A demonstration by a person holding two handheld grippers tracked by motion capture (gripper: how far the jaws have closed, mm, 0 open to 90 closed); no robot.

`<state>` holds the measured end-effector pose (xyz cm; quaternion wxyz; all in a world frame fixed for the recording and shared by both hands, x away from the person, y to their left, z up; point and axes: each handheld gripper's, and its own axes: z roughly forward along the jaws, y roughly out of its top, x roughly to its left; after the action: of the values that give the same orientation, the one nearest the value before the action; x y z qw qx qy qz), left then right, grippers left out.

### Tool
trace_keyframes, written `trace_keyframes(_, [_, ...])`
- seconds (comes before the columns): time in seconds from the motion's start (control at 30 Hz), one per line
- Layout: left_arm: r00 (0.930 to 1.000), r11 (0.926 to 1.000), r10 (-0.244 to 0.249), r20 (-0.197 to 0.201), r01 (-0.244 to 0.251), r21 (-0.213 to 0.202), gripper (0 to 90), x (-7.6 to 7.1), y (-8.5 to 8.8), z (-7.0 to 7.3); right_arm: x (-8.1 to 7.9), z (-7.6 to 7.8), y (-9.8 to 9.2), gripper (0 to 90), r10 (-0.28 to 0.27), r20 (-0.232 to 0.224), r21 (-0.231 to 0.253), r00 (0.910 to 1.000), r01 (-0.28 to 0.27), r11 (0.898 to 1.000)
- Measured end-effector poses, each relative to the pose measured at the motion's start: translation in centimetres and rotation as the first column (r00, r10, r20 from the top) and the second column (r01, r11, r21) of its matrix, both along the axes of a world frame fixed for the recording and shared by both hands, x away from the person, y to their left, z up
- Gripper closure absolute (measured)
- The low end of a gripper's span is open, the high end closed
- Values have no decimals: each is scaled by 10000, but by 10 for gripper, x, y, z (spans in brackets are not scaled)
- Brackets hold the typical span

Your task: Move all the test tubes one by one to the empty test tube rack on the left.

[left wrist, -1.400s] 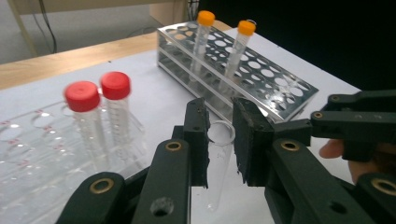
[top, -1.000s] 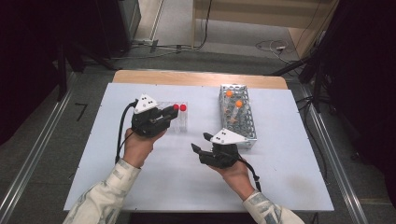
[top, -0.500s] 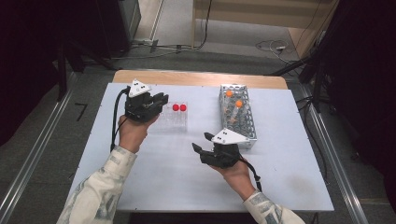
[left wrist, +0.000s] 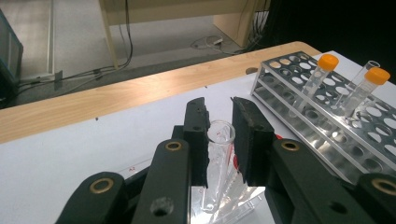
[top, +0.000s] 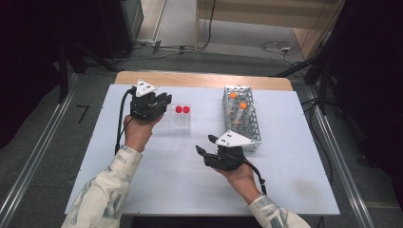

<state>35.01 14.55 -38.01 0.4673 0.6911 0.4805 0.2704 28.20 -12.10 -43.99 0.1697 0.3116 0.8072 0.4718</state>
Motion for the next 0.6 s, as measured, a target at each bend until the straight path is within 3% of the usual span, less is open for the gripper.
trace_keyframes(0.4, [9998,9989,-30,177,21,473,766,2,-10,-6,0,0,0,398,1,18,-9,10000,-1,10000])
trace_keyframes(0.6, [9999,9970,7,139,-18,775,766,1,-12,-16,0,0,-1,398,-21,1,-21,10000,21,10000])
